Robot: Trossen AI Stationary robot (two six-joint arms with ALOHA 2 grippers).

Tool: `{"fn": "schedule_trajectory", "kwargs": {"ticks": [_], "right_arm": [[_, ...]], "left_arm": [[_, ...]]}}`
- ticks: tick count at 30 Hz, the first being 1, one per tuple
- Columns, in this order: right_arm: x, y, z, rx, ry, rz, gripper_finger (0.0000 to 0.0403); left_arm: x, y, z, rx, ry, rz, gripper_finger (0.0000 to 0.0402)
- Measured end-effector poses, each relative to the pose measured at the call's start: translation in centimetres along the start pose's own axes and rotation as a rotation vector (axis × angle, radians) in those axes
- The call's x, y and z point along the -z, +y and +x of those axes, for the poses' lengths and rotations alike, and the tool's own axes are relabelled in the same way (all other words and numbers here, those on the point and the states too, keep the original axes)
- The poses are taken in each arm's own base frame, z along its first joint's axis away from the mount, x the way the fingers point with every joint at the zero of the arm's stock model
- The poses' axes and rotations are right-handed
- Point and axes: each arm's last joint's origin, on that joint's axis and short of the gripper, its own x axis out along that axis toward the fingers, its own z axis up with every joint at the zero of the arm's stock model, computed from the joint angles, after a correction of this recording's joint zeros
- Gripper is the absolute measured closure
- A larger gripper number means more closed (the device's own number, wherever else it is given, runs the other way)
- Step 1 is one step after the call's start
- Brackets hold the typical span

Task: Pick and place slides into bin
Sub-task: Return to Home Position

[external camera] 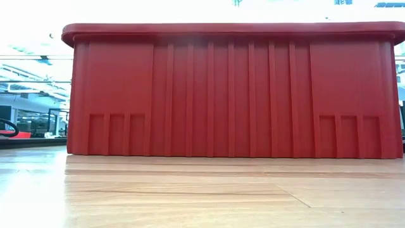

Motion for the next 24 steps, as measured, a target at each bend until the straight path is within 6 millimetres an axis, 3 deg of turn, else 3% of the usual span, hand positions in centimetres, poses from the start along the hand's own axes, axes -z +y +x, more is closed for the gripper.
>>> {"fn": "schedule_trajectory", "kwargs": {"ticks": [13, 19, 24], "right_arm": [[3.8, -2.4, -10.3, -0.12, -0.31, 0.148, 0.0202], [5.5, -3.3, -13.2, -0.11, -0.329, 0.115, 0.0202], [6.1, -3.8, -14.1, -0.043, -0.331, 0.155, 0.0202]], "left_arm": [[6.7, 1.1, -0.8, 0.065, -0.237, -0.123, 0.0197], [9.2, 1.6, -1.3, 0.097, -0.332, -0.11, 0.0197], [11.0, 2.1, -2.0, 0.107, -0.378, -0.119, 0.0197]]}}
